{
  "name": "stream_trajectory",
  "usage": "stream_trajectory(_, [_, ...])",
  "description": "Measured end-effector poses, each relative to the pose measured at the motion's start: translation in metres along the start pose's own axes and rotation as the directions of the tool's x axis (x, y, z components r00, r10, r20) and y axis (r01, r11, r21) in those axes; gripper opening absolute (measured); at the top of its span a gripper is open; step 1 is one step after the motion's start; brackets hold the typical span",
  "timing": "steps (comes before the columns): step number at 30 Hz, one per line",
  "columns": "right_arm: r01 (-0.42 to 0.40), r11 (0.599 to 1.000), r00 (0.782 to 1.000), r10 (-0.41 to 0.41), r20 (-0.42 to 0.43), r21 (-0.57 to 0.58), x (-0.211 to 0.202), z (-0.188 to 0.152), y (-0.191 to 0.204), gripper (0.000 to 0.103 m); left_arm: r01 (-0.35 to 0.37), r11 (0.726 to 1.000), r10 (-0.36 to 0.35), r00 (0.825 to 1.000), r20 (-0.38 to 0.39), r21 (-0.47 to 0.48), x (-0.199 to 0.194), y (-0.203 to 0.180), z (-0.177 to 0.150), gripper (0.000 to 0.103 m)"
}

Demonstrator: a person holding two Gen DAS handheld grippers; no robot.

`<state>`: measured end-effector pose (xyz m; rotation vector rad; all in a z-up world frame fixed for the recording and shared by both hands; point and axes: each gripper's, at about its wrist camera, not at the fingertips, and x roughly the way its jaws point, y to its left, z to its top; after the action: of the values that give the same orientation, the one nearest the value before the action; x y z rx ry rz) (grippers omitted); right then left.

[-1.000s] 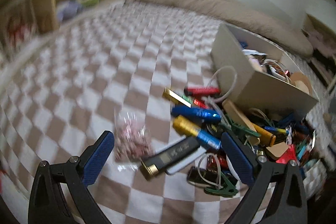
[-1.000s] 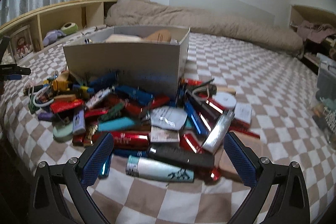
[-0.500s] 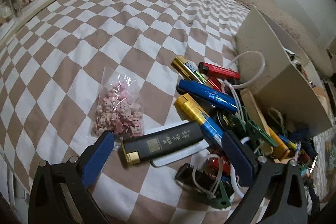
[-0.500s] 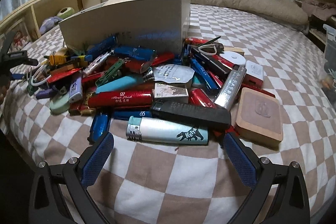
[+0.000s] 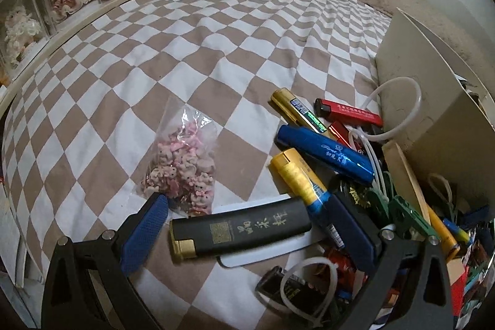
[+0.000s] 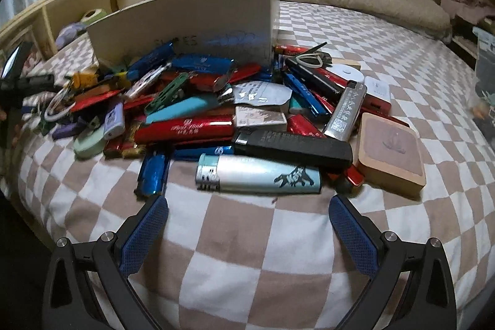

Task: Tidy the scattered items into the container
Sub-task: 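Lower the left tool to a black lighter and the right tool to a silver-blue lighter, then grasp the black lighter with the left tool while the right tool grasps the silver-blue dinosaur lighter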

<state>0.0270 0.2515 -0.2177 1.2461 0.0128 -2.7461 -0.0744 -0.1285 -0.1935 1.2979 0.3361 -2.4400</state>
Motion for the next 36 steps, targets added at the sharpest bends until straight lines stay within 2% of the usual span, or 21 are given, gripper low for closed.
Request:
stream_trajectory(4, [-0.009, 0.999, 1.000, 0.009, -0.002, 0.038, 0.006, 0.006, -0.003, 0.103, -0.009, 0.999, 0.009, 1.000, 0.005, 0.033, -0.005, 0.009, -0.010, 0.103])
stream_trajectory(8, [0.000, 1.000, 1.000, 0.000, -0.010, -0.005, 0.011, 0.008, 0.003, 0.103, -0.013, 0.994, 0.012, 1.000, 0.014, 0.109, -0.009, 0.010, -0.018, 0.103])
stream_trajectory(18, [-0.002, 1.000, 0.997, 0.003, -0.081, 0.012, 0.014, 0.017, 0.002, 0.103, -0.011, 0.998, 0.009, 1.000, 0.026, 0.066, -0.021, 0.034, -0.028, 0.103])
stream_trajectory(20, [0.002, 1.000, 0.997, -0.001, -0.081, 0.010, 0.013, 0.017, 0.001, 0.100, -0.001, 0.998, 0.000, 1.000, 0.024, 0.067, -0.021, 0.034, -0.028, 0.103])
stream_trajectory(22, [0.024, 1.000, 0.997, -0.024, -0.076, 0.001, 0.011, 0.017, 0.000, 0.083, 0.003, 0.998, -0.004, 1.000, 0.020, 0.070, -0.020, 0.034, -0.027, 0.103])
stream_trajectory(32, [0.008, 1.000, 0.996, -0.009, -0.089, -0.015, 0.008, 0.015, -0.001, 0.082, -0.014, 0.990, 0.013, 1.000, 0.010, 0.140, -0.012, 0.024, -0.019, 0.103])
stream_trajectory(36, [0.006, 1.000, 0.996, -0.007, -0.090, -0.012, 0.008, 0.015, -0.002, 0.082, -0.001, 0.992, 0.000, 1.000, 0.004, 0.129, -0.009, 0.025, -0.016, 0.103])
